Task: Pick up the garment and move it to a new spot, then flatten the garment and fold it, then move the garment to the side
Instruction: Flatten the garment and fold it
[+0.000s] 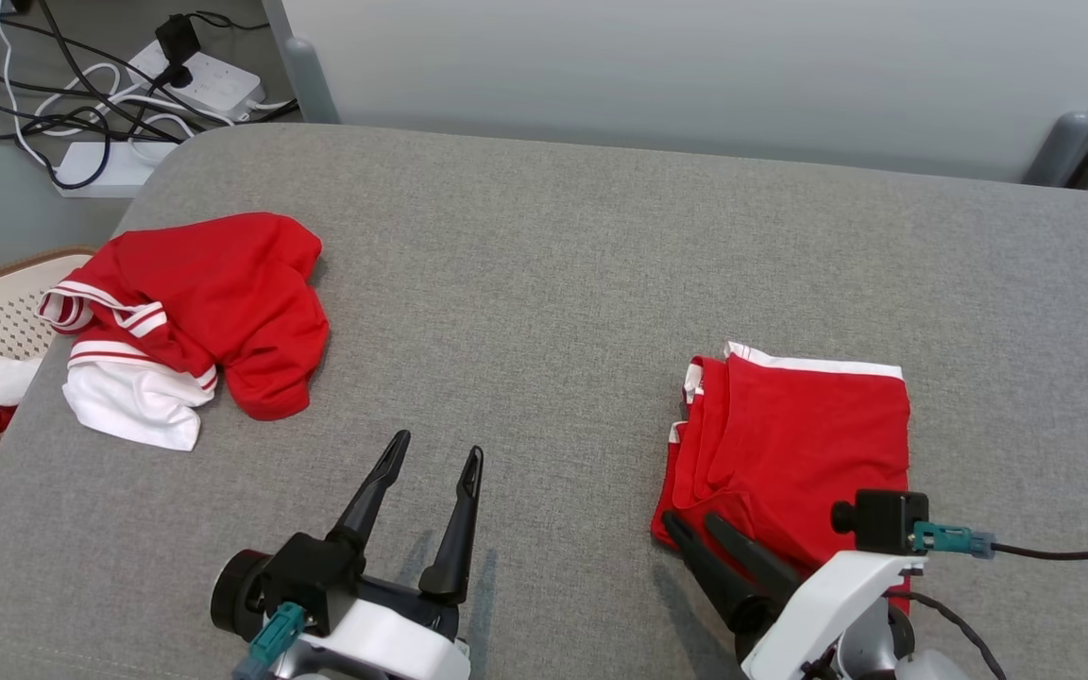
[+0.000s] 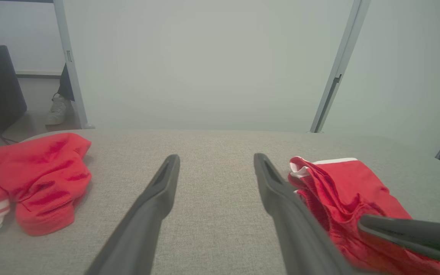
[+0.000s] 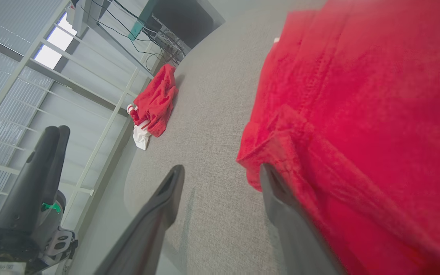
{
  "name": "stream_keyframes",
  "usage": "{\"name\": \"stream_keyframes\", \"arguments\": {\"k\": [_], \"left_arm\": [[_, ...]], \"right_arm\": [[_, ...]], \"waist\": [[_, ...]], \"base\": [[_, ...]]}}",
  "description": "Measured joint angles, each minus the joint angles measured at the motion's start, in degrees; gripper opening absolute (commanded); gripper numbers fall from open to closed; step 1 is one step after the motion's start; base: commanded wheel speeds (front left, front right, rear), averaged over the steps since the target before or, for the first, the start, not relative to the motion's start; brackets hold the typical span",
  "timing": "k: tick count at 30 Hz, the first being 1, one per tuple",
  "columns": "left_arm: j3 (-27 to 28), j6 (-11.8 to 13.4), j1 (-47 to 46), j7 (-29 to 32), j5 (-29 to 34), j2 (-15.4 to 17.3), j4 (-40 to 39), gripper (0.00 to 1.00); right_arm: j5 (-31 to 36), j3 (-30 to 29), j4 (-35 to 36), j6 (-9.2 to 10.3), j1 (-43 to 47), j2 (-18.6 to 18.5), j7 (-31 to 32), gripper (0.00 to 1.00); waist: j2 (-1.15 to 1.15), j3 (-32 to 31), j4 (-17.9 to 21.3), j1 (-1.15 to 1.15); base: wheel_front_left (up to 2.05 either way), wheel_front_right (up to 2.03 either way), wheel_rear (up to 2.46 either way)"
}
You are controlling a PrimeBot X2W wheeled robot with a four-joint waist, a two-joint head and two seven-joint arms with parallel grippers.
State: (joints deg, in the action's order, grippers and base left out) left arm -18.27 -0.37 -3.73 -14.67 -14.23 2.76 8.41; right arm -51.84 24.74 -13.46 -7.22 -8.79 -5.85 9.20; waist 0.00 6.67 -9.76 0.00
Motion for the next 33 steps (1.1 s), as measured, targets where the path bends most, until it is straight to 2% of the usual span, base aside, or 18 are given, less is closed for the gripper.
{"name": "stream_keyframes", "arguments": {"k": [5, 15, 22, 30, 33], "left_arm": [[0.60, 0.01, 0.00, 0.00, 0.00, 0.00, -0.08, 1.00], [2.64, 0.54, 0.21, 0.00, 0.00, 0.00, -0.65, 1.00], [4.31, 1.04, 2.41, 0.00, 0.02, 0.00, -1.19, 1.00], [6.33, 2.05, 4.01, 0.00, -0.43, 0.01, -2.13, 1.00], [6.49, 2.55, 5.36, 0.00, -0.43, 0.02, -2.30, 1.00]], "right_arm": [[3.00, -0.16, 3.71, 0.00, 1.14, -0.32, -0.11, 1.00], [14.15, -4.04, 6.70, 0.00, 1.14, -2.61, -7.75, 1.00], [22.56, -7.45, 3.31, -0.01, 1.13, -3.63, -15.77, 1.00], [30.76, -11.71, -3.26, -0.01, 1.17, -3.67, -21.56, 1.00], [31.55, -13.11, -4.11, -0.01, 1.55, -3.27, -22.80, 1.00]], "waist": [[0.00, -0.09, 0.42, 0.00], [0.00, -1.91, 2.92, 0.00], [0.00, -3.54, 5.28, 0.00], [0.00, -5.74, 7.66, 0.00], [0.00, -6.68, 8.40, 0.00]], "base": [[0.00, 0.00, 0.00], [0.00, 0.00, 0.00], [0.00, 0.00, 0.00], [0.00, 0.00, 0.00], [0.00, 0.00, 0.00]]}}
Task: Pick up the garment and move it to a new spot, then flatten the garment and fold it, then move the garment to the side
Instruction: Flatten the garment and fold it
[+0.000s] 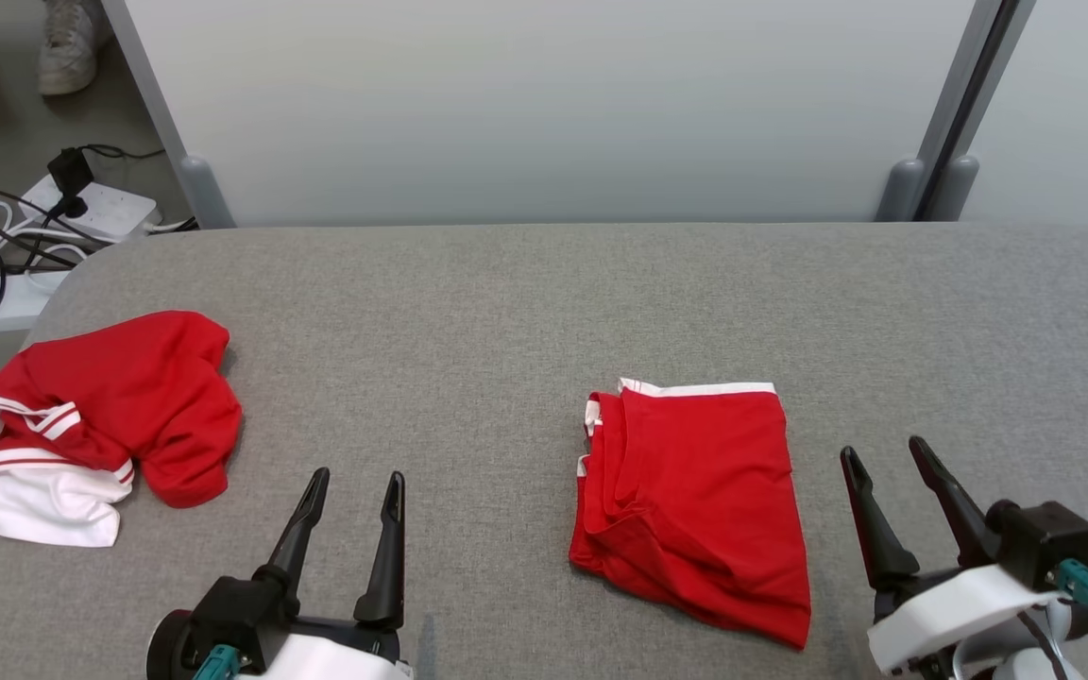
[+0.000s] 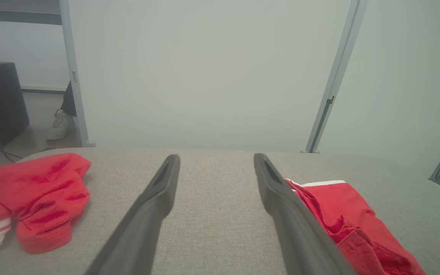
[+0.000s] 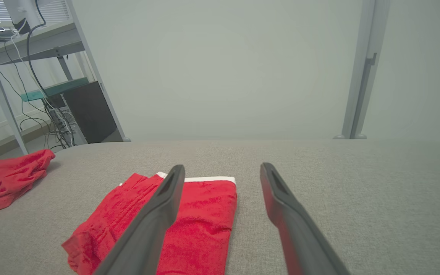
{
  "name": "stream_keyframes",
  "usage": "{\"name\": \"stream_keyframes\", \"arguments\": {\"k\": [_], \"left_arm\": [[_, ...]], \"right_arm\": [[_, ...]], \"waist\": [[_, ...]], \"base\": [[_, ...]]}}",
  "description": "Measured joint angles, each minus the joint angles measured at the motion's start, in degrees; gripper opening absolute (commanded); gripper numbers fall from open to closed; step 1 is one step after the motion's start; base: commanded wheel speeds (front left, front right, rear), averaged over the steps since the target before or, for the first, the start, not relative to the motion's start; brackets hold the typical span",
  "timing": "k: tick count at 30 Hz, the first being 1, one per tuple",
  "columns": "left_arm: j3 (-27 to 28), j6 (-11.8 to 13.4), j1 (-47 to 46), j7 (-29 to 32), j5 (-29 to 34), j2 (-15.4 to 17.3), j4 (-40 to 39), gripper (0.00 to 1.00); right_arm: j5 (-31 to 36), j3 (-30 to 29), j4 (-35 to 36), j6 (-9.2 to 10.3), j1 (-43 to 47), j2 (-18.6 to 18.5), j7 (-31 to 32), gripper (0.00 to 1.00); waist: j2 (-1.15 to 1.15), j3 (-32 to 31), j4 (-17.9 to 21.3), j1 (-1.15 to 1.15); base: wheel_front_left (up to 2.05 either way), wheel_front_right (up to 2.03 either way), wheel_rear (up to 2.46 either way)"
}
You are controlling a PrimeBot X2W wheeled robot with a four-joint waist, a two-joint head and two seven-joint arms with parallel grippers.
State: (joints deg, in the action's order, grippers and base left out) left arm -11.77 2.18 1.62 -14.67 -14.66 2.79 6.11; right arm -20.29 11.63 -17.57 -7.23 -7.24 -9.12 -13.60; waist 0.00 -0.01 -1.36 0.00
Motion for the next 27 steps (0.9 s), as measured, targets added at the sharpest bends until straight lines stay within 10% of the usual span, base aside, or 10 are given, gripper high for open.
{"name": "stream_keyframes", "arguments": {"k": [27], "left_arm": [[2.25, 0.41, 6.50, 0.00, 3.58, 0.23, -0.79, 1.00]], "right_arm": [[0.57, -3.94, 8.25, 0.00, 11.52, 1.05, -0.57, 1.00]], "waist": [[0.00, -3.02, -0.11, 0.00]], "base": [[0.00, 0.00, 0.00]]}}
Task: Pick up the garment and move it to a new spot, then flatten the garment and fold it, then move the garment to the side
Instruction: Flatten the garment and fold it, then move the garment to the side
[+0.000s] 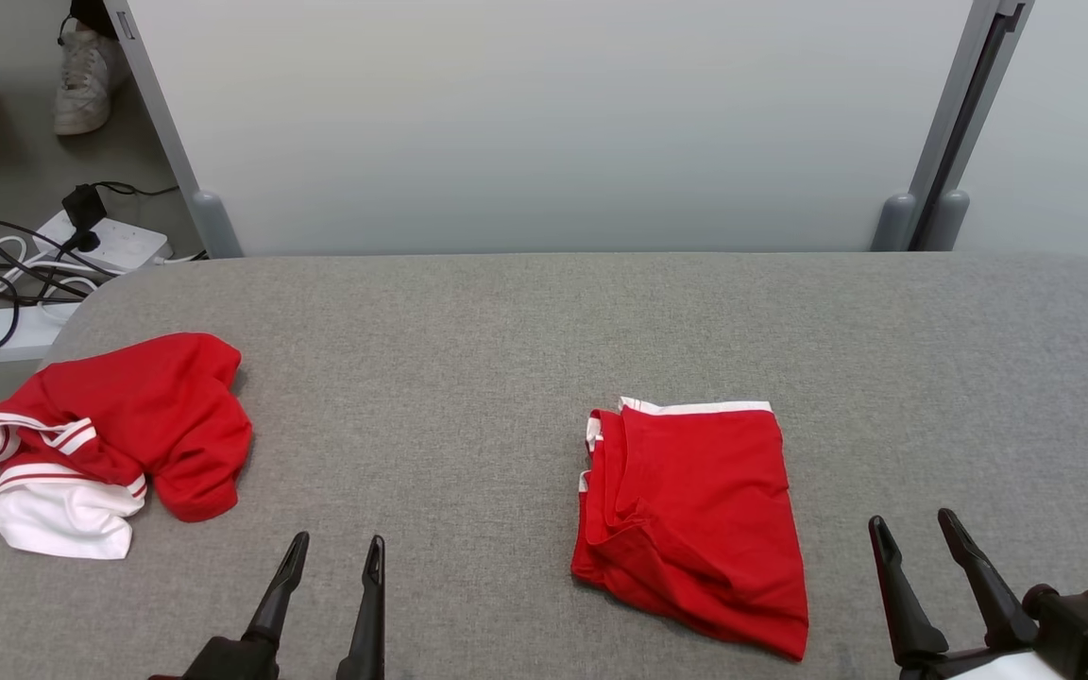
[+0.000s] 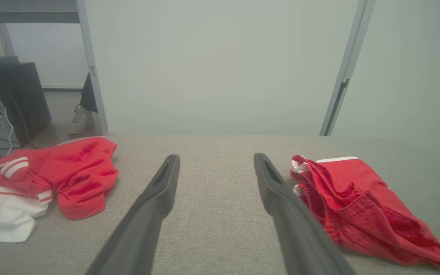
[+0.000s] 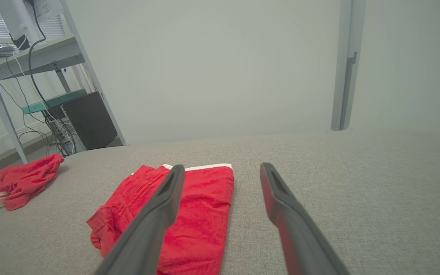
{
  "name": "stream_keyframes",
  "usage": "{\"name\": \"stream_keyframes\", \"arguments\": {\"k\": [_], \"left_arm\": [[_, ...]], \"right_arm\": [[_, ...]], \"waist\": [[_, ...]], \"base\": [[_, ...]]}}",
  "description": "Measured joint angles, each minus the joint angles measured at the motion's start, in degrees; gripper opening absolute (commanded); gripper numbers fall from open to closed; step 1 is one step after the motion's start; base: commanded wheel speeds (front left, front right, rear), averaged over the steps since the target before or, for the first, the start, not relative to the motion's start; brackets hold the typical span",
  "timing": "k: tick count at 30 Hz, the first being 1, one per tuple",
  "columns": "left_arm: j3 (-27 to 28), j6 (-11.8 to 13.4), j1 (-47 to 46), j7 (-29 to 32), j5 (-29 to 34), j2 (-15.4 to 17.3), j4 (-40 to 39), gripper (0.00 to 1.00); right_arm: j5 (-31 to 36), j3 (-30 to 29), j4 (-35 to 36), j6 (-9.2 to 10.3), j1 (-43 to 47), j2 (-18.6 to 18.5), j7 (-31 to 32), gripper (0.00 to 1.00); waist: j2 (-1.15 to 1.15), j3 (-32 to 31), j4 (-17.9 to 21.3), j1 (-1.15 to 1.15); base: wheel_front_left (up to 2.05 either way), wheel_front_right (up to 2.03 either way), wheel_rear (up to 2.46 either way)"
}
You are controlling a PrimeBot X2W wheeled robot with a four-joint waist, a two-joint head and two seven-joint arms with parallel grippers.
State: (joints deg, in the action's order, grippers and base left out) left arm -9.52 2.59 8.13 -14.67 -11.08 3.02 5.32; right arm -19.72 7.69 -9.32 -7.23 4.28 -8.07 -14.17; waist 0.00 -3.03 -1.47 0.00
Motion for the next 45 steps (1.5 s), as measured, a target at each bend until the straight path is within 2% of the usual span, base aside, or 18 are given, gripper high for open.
{"name": "stream_keyframes", "arguments": {"k": [8, 12, 13, 15, 19, 24, 28, 36, 45], "left_arm": [[0.00, -0.08, 0.00, 0.00, 0.43, -0.04, -0.01, 1.00], [-0.29, -0.09, -0.01, 0.00, 0.43, -0.05, -0.13, 1.00], [-0.65, -0.09, -0.01, 0.01, 0.43, -0.04, -0.30, 1.00], [-0.84, -0.09, -0.02, 0.01, 0.42, -0.05, -0.35, 1.00], [-1.65, -0.09, -0.10, 0.01, 0.41, -0.07, -0.63, 1.00], [-2.80, -0.09, -0.26, 0.01, 0.41, -0.07, -0.92, 1.00], [-3.65, -0.09, -0.43, 0.01, 0.40, -0.07, -0.91, 1.00], [-4.48, -0.52, -2.80, 0.01, 0.40, -0.07, -0.89, 1.00], [-6.06, -0.57, -6.14, 0.01, 0.19, -0.14, -0.79, 1.00]], "right_arm": [[-1.24, 0.13, 0.02, 0.00, 0.69, 0.07, 0.00, 1.00], [-3.83, 1.56, -2.24, 0.00, 0.65, -0.19, -0.01, 1.00], [-6.59, 3.60, -5.28, 0.00, 0.18, -0.83, 0.00, 1.00], [-8.16, 4.77, -6.90, 0.00, -0.42, -1.35, -0.01, 1.00], [-17.02, 8.49, -12.01, 0.00, -4.92, -3.26, 0.18, 1.00], [-28.73, 11.77, -16.12, 0.00, -11.27, -6.22, 5.46, 1.00], [-35.16, 13.61, -19.40, 0.00, -14.98, -8.48, 8.98, 1.00], [-41.47, 17.11, -24.99, 0.00, -22.85, -12.32, 12.20, 1.00], [-46.82, 21.08, -30.32, 0.00, -29.02, -14.24, 15.61, 1.00]], "waist": [[0.00, 0.00, -1.10, 0.00], [0.00, 0.04, -1.94, 0.00], [0.00, 0.12, -2.42, 0.00], [0.00, 0.18, -2.68, 0.00], [0.00, 0.55, -3.90, 0.00], [0.00, 1.47, -5.50, 0.00], [0.00, 2.34, -6.83, 0.00], [0.00, 5.80, -8.56, 0.00], [0.00, 9.83, -10.26, 0.00]], "base": [[0.00, 0.00, 0.00], [0.00, 0.00, 0.00], [0.00, 0.00, 0.00], [0.00, 0.00, 0.00], [0.00, 0.00, 0.00], [0.00, 0.00, 0.00], [0.00, 0.00, 0.00], [0.00, 0.00, 0.00], [0.00, 0.00, 0.00]]}}
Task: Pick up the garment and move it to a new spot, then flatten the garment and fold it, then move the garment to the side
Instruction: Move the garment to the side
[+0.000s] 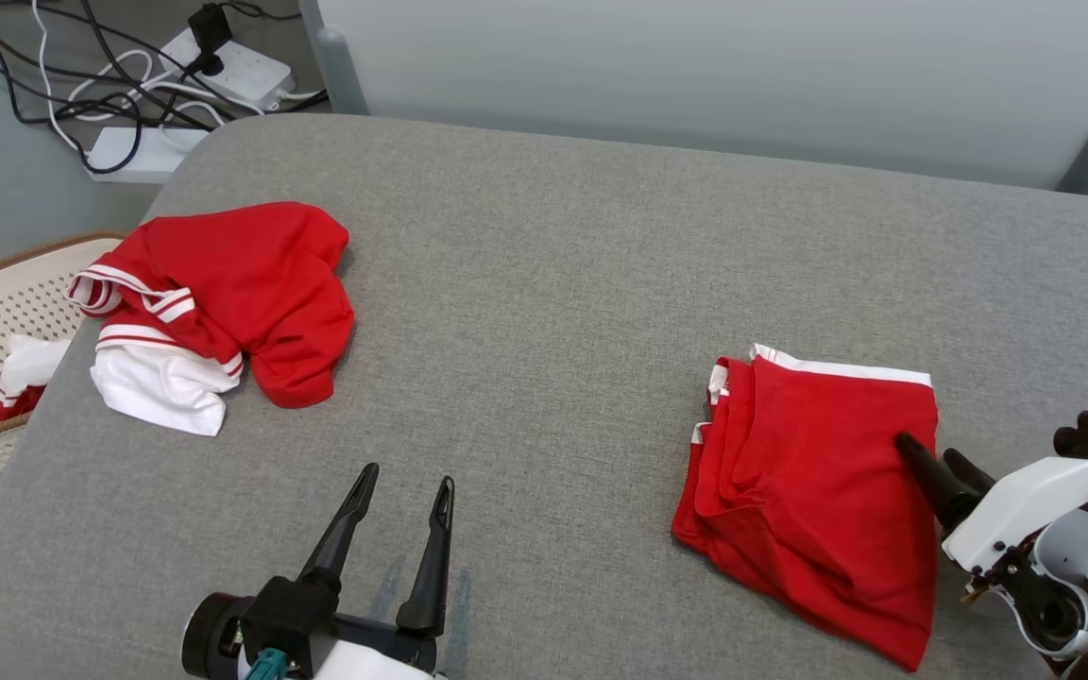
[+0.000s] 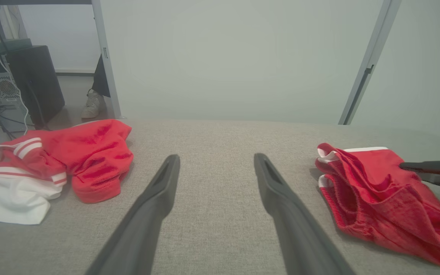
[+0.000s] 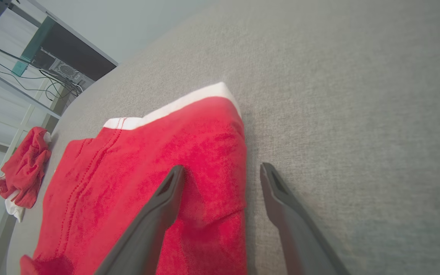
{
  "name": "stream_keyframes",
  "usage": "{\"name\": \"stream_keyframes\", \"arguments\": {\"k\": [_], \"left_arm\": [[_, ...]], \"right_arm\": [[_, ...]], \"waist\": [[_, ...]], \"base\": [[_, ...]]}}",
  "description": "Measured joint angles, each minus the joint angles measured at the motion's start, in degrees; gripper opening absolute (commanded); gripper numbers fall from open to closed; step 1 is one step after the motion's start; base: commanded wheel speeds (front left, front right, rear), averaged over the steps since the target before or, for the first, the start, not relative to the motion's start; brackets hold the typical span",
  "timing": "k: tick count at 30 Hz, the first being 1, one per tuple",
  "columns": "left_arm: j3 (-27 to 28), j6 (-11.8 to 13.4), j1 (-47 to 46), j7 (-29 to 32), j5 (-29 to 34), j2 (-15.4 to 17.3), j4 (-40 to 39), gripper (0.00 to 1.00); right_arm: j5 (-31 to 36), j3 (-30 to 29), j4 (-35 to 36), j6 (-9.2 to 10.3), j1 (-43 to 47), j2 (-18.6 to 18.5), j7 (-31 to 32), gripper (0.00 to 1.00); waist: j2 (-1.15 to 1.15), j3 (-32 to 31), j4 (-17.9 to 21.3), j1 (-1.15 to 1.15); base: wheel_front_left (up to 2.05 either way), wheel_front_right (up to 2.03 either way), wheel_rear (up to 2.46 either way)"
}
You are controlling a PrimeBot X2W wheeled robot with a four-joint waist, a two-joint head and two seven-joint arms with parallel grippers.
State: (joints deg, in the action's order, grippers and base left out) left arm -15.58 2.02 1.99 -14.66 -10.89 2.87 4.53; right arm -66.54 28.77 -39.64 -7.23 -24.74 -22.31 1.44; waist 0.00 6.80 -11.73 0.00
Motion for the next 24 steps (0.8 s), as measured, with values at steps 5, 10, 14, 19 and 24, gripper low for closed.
{"name": "stream_keyframes", "arguments": {"k": [5, 10, 14, 19, 24], "left_arm": [[-0.44, 0.00, -0.57, -0.01, -0.24, 0.00, 0.07, 1.00], [-0.87, 0.02, -1.37, -0.01, -0.25, -0.05, 0.11, 1.00], [-1.08, 0.05, -1.36, -0.01, -0.32, -0.04, 0.18, 1.00], [-1.10, 0.08, -1.37, -0.01, -0.42, -0.04, 0.14, 1.00], [-1.09, 0.16, -1.37, -0.01, -0.49, -0.04, 0.08, 1.00]], "right_arm": [[-3.08, 2.21, -1.78, 0.00, -0.77, -0.02, 2.25, 1.00], [-5.88, 3.63, -2.11, 0.00, -2.08, -0.24, 3.42, 1.00], [-8.18, 4.74, -2.15, -0.01, -2.59, -0.52, 3.92, 0.49], [-9.15, 6.93, -1.65, 0.00, -2.92, -1.11, 4.67, 0.00], [-9.12, 9.18, 0.65, 0.00, -2.91, -1.91, 3.14, 0.00]], "waist": [[0.00, 1.01, -0.92, 0.00], [0.00, 1.60, -1.56, 0.00], [0.00, 1.74, -1.88, 0.00], [0.00, 1.93, -1.82, 0.00], [0.00, 1.89, -1.32, 0.00]], "base": [[0.00, 0.00, 0.00], [0.00, 0.00, 0.00], [0.00, 0.00, 0.00], [0.00, 0.00, 0.00], [0.00, 0.00, 0.00]]}}
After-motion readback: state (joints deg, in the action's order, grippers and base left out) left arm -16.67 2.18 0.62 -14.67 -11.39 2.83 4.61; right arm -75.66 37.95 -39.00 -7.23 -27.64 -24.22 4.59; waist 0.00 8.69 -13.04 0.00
